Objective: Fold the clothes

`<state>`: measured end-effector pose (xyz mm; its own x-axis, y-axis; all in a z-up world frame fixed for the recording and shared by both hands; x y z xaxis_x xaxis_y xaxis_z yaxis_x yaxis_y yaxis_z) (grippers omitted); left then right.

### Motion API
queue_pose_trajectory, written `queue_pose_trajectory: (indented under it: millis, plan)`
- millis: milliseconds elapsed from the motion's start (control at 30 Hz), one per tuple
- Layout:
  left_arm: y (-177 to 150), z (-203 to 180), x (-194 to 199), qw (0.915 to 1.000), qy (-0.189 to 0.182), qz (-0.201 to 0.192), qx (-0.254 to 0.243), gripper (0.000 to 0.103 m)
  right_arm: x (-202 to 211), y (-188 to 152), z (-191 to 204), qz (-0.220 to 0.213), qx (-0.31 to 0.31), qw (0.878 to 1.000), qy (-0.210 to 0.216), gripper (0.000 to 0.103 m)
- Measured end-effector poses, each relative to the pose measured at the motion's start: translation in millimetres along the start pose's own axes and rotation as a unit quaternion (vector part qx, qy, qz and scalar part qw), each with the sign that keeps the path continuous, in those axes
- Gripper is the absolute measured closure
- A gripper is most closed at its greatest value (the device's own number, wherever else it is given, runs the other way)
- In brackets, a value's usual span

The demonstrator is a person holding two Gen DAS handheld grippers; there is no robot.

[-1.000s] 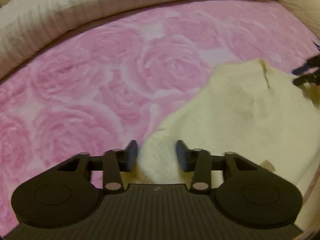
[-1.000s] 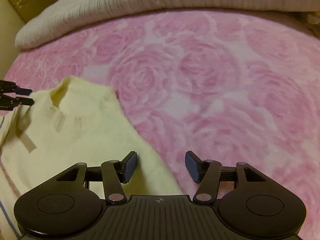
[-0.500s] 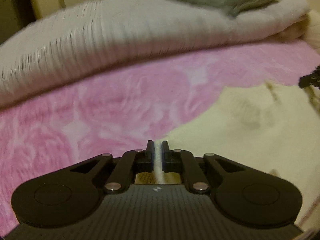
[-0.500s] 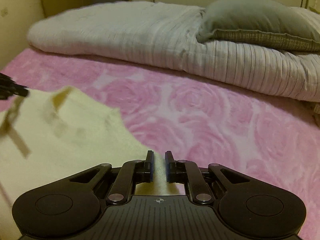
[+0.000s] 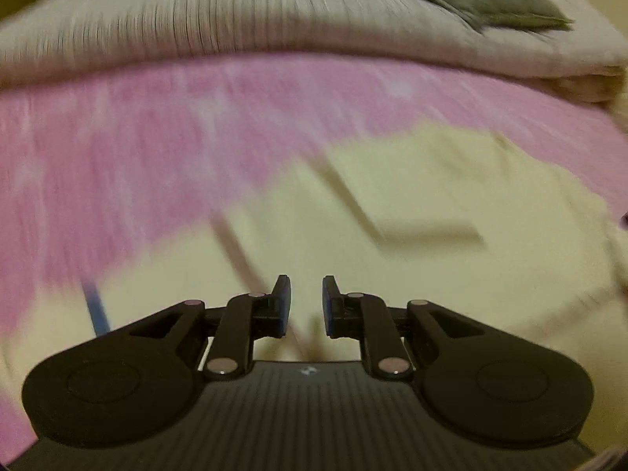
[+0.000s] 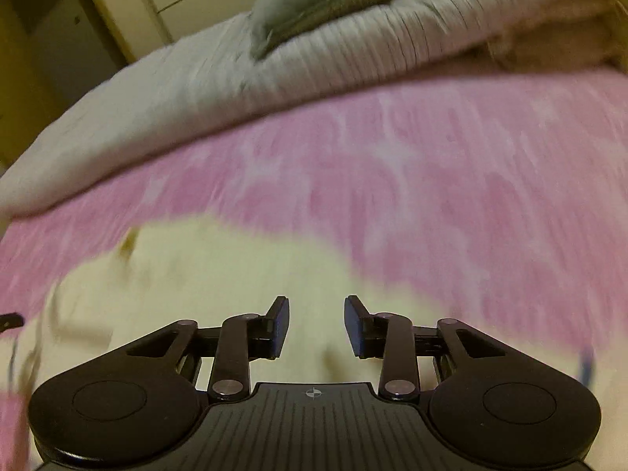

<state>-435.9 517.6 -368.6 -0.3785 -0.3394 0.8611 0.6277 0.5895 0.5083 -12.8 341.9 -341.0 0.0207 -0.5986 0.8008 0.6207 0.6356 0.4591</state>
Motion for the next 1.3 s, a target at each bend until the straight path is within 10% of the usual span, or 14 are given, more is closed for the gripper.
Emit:
queue_pose_trajectory:
  millis: [167,367,467,633,733,833,1033,1200,1300]
  plan:
    - [-96.0,-67.8,23.7,0.9936,-0.071,0.083,-0.028,0.090,43.4,-130.4,2.0,0.095,0.033,0.994,-0.035,0.068]
    - [-184.3,-86.0,68.2,0.9860,-0.070,0.147,-0.037,0.086,106.8,-244.0,-28.3,0.128,-0.019,0.989,-0.078,0.069]
    - [-204.7,-66.1,88.8,0.9813,-0.066,0.178,0.032,0.067,136.9,-259.8,-52.4,0.139,-0.132,0.976,-0.104,0.068]
    - [-223.5,-59.5,100.5,0.9769,-0.087,0.159,0.113,0.063,154.4,-280.6,-72.0,0.114,-0.289,0.949,-0.049,0.055]
    - [-231.0,-64.2,104.4,0.9744,-0.098,0.142,0.144,0.068,136.1,-282.6,-62.8,0.128,-0.268,0.952,-0.079,0.056]
    - [-238.6,-68.9,108.3,0.9706,-0.109,0.124,0.175,0.098,133.7,-269.9,-43.0,0.126,-0.197,0.968,-0.093,0.096]
    - [-260.1,-81.6,122.3,0.9672,-0.101,0.102,0.210,0.097,182.6,-224.9,-26.2,0.055,-0.066,0.995,-0.049,0.097]
    - [-273.2,-103.1,117.6,0.9645,-0.020,0.130,0.229,0.090,164.6,-258.8,-70.1,0.136,-0.077,0.985,-0.069,0.095]
    - [-258.1,-125.8,137.6,0.9701,0.007,0.124,0.208,0.091,166.6,-257.2,-96.7,0.152,-0.110,0.980,-0.068,0.068]
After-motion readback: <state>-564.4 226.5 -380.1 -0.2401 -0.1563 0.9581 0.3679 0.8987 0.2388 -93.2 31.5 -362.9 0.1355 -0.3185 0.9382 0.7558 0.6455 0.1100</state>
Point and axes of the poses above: each gripper's, at about its wrist camera, not at the fingertips, and x roughly against the way its jaws point, z to its left, y to its top, the point moved 3 cm from there along -x, roughly the way its jaws point, and after that the axes turned 12 degrees about -x, right-handed, at the moved point
